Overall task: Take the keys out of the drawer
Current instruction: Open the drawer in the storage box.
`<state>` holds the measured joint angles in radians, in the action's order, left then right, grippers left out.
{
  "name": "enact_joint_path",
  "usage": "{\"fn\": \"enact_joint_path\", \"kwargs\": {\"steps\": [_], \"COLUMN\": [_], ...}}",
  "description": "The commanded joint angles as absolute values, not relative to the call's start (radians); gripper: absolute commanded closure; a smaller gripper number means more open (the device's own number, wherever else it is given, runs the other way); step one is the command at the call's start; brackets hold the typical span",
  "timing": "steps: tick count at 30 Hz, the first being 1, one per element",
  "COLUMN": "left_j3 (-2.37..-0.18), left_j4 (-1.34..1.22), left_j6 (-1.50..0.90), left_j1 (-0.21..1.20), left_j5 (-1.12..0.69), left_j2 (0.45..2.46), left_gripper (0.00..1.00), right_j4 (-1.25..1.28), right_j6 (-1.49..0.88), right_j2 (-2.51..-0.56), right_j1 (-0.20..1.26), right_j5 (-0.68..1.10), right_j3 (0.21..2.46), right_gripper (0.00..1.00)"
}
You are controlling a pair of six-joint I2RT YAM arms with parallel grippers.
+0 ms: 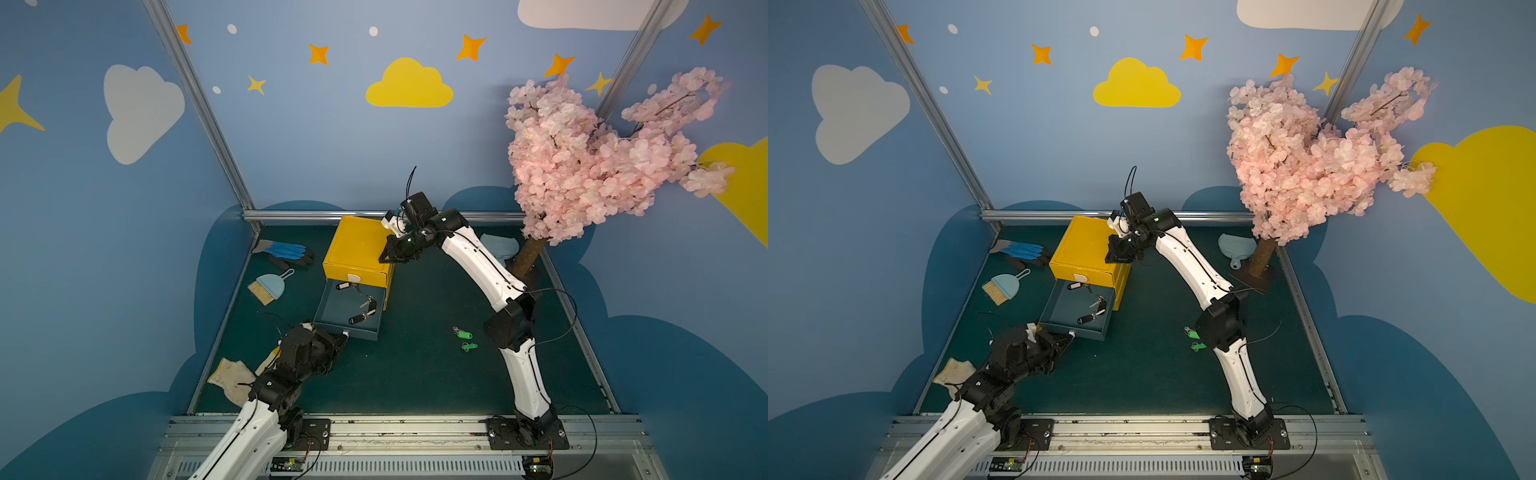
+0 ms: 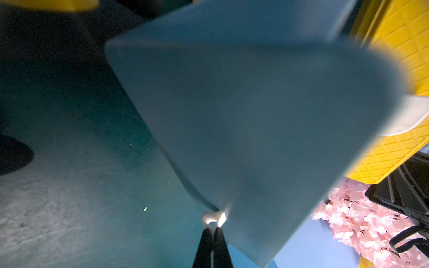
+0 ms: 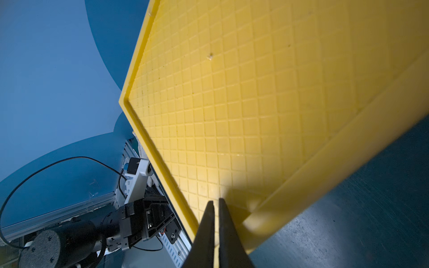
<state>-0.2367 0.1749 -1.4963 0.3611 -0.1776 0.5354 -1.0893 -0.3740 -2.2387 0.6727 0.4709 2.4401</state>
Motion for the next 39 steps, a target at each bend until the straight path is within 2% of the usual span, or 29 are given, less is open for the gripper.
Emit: {"fn": "enact_joint_path", "kwargs": {"steps": [1,5,6,8,15,23,30,39], "left_j3": [-0.241,-0.274,-0.291,-0.329,-0.497,-0.704,-0.802,-0.829], "left_j4": [0.257,0.310,0.339,0.418,0.629,0.733,0.820,0.860], "left_j6": [-1.500,-1.476,-1.466,-1.446,-1.377,-1.193,-1.089,-1.029], "left_j1": [0.366,0.364,0.364,0.361,0.352,0.348,0.346,0.336], "left_j5": [-0.202,-0.181,-0.169,-0.135,-0.035,-0.022,-0.024,-0.006], "left_j2": [0.523,0.492,0.476,0.441,0.354,0.509,0.568,0.528], "left_gripper": [0.95,0.63,0.57,0.52,0.52,0.52,0.52,0.50], "right_j4": [-1.189,-1.188,-1.186,-1.178,-1.155,-1.234,-1.218,-1.203], "right_j6": [-0.351,-0.351,-0.354,-0.362,-0.301,-0.043,0.014,-0.033], "right_j2": [-2.257,-2.242,-2.236,-2.221,-2.108,-2.047,-2.116,-2.232], "right_j1": [0.669,0.669,0.669,0.670,0.721,0.904,0.982,0.989], "right_j5": [0.381,0.372,0.370,0.368,0.295,0.171,0.147,0.112], "right_j3": [2.443,2.471,2.482,2.499,2.506,2.369,2.304,2.312], "right_gripper": [0.88,0.85,0.84,0.83,0.81,0.74,0.69,0.67]}}
